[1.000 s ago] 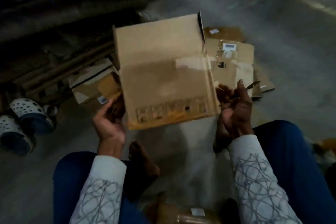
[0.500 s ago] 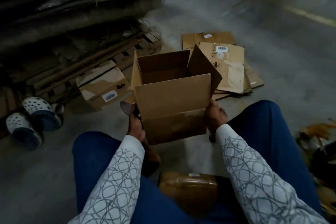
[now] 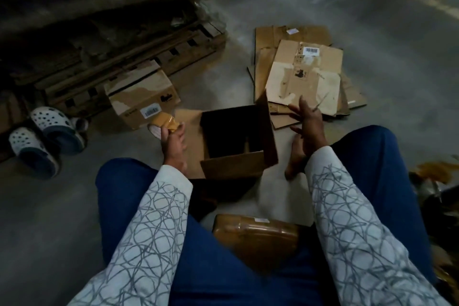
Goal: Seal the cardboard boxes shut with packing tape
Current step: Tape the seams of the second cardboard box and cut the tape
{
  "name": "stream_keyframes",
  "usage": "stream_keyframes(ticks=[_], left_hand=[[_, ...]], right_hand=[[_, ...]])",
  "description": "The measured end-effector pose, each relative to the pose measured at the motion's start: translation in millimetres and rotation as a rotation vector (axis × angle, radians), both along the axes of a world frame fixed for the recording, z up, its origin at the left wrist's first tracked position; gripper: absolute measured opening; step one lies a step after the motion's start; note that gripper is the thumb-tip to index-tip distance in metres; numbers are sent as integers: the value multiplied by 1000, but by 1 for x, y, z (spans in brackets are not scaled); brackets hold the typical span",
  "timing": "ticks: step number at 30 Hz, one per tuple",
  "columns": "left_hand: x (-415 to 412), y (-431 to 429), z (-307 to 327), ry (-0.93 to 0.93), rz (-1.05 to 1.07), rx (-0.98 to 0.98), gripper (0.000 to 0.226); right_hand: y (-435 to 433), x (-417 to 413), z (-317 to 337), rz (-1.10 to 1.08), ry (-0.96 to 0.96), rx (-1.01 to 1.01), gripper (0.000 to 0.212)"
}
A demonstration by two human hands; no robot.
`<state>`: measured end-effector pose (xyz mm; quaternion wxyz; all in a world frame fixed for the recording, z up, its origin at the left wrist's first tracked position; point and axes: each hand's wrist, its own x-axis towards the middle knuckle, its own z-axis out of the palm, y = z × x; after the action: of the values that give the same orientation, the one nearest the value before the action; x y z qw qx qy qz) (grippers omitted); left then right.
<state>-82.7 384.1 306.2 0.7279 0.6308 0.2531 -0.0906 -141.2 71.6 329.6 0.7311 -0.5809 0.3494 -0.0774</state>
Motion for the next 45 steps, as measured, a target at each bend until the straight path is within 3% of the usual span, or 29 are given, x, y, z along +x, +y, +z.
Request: stream_keyframes(ticks=[4, 9, 14, 17, 21, 28, 32, 36, 40, 45], left_hand=[[-6, -12, -5, -36, -76, 59, 70], [-8, -22, -17, -48, -211, 134, 45], [-11, -34, -38, 6, -313, 205, 71], [-13, -36, -63, 54, -438, 406, 87], [-27, -45, -79, 127, -658, 643, 90], [-24, -57, -121, 178, -807, 623, 105], [-22, -64, -134, 190, -959, 786, 96], [-19, -68, -157, 246, -1071, 792, 87], [-17, -74, -166, 214, -953, 801, 86], [13, -98, -146, 1, -743, 919, 72]], right_hand=[[18, 0, -13, 81, 45, -46, 37], [47, -3, -27, 255, 95, -97, 40], [71, -3, -61, 423, 172, -245, 36], [78, -2, -110, 543, 276, -356, 48], [102, -9, -103, 667, 353, -484, 45], [113, -11, -140, 797, 413, -439, 55], [123, -8, -160, 765, 436, -373, 56], [124, -6, -180, 830, 497, -326, 63], [115, -2, -194, 913, 569, -341, 63], [113, 17, -190, 626, 554, -396, 51]])
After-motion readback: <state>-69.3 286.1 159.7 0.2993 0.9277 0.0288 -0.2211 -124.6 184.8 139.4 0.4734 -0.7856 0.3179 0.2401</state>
